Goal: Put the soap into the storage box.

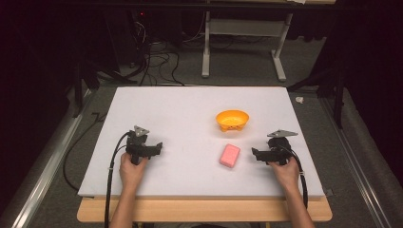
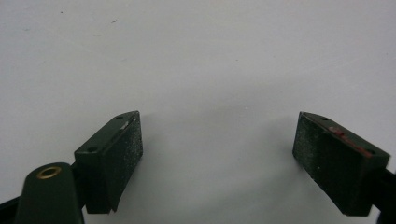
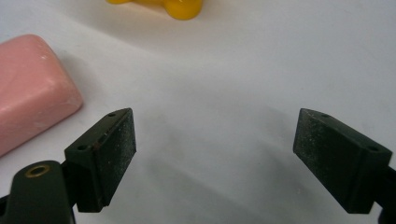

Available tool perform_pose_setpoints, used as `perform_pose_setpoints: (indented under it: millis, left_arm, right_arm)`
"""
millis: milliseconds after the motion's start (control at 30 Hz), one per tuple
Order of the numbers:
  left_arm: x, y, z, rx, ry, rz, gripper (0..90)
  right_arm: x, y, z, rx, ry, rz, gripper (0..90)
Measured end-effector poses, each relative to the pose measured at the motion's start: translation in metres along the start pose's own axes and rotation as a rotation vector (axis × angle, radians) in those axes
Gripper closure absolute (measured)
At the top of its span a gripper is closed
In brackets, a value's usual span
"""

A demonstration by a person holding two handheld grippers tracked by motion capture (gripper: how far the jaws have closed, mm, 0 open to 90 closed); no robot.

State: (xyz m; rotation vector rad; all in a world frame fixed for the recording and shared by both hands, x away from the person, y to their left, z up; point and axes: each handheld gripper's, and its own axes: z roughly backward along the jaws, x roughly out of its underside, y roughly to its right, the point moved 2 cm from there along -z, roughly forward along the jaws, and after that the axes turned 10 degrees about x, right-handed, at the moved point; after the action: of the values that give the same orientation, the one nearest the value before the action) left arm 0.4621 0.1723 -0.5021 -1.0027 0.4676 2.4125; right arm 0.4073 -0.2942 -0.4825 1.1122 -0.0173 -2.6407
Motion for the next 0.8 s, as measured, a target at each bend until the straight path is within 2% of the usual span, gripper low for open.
perform_pose_setpoints:
  millis: [500,700,800]
  left_arm:
    - [0.0,0.0,0.0,0.0,0.0,0.0,16.4]
    - [0.0,0.0,0.0,0.0,0.0,0.0,16.4]
    - [0.0,0.0,0.0,0.0,0.0,0.0,16.4]
  right_arm:
    - [-0.003,-0.01,0.022,-0.096,0.084,0.0,12.5]
    - [-0.004,-0.018,0.027,-0.132,0.11,0.016,12.1]
    - [-0.005,-0.023,0.028,-0.144,0.115,0.039,12.1]
